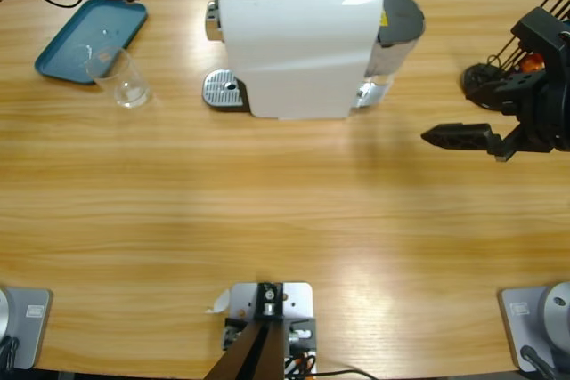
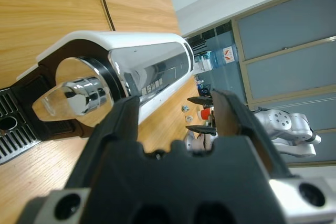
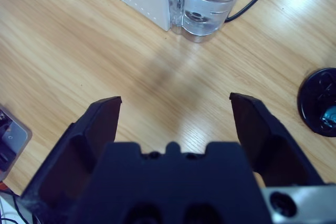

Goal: Pour coffee

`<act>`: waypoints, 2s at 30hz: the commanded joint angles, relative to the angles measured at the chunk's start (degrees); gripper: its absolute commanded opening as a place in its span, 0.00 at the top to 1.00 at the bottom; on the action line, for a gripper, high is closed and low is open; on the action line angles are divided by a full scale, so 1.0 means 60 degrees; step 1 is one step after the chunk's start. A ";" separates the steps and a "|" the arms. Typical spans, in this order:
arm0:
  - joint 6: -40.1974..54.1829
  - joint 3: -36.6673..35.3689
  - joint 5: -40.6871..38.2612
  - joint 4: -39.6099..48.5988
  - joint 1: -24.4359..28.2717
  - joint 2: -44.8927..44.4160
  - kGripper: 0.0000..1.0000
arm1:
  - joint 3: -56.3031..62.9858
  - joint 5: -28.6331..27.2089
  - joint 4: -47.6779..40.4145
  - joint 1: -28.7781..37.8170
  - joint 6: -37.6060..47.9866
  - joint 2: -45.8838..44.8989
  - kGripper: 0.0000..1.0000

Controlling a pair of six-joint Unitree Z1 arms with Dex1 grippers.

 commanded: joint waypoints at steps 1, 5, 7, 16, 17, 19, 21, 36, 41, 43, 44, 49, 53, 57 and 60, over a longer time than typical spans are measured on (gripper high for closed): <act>-0.0187 0.0079 -0.0315 -0.0212 -0.0078 0.0744 0.48 | 0.0323 0.0131 -0.0065 0.0112 0.0123 0.0110 0.13; -0.0199 0.0671 -0.0292 -0.0206 0.0104 -0.0023 0.46 | 0.0323 0.0163 -0.0065 0.0112 0.0123 0.0116 0.13; -0.0199 0.0882 -0.0236 -0.0198 0.0312 -0.0407 0.41 | 0.0323 0.0163 -0.0065 0.0112 0.0123 0.0139 0.13; -0.0225 0.0803 -0.0221 -0.0218 0.0710 -0.0539 0.38 | 0.0323 0.0193 -0.0065 0.0112 0.0123 0.0145 0.13; -0.0234 0.0744 -0.0251 -0.0247 0.0684 -0.0386 0.38 | 0.0323 0.0193 -0.0068 0.0112 0.0123 0.0142 0.13; -0.0307 0.0656 -0.0280 -0.0388 0.0616 -0.0085 0.38 | 0.0323 0.0193 -0.0070 0.0112 0.0123 0.0142 0.13; -0.0430 0.0648 -0.0280 -0.0657 0.0549 0.0232 0.38 | 0.0323 0.0193 -0.0070 0.0112 0.0123 0.0142 0.13; -0.0755 0.0070 -0.0324 -0.1062 0.0127 0.0964 0.62 | 0.0323 0.0193 -0.0073 0.0112 0.0123 0.0172 0.13; -0.0770 0.0067 -0.0324 -0.1191 0.0071 0.1029 0.97 | 0.0323 0.0193 -0.0065 0.0112 0.0123 0.0157 0.13; -0.0770 0.0044 -0.0324 -0.1214 0.0068 0.1002 1.00 | 0.0323 0.0193 -0.0065 0.0112 0.0123 0.0172 0.13; -0.0770 0.0035 -0.0324 -0.1229 0.0060 0.1002 1.00 | 0.0323 0.0193 -0.0065 0.0112 0.0123 0.0172 0.14; -0.0726 0.0085 -0.0394 -0.1267 0.0054 0.0952 1.00 | 0.0323 0.0193 -0.0050 0.0112 0.0123 0.0186 0.36; -0.0741 0.0082 -0.0383 -0.1240 0.0054 0.0785 1.00 | 0.0335 0.0193 -0.0021 0.0112 0.0135 0.0186 0.64; -0.0741 0.0021 -0.0394 -0.1176 -0.0008 0.0601 1.00 | 0.0341 0.0193 -0.0035 0.0112 0.0138 0.0166 0.65; -0.0764 -0.0143 -0.0327 -0.1003 -0.0058 0.0284 1.00 | 0.0349 0.0184 -0.0038 0.0112 0.0138 0.0160 0.65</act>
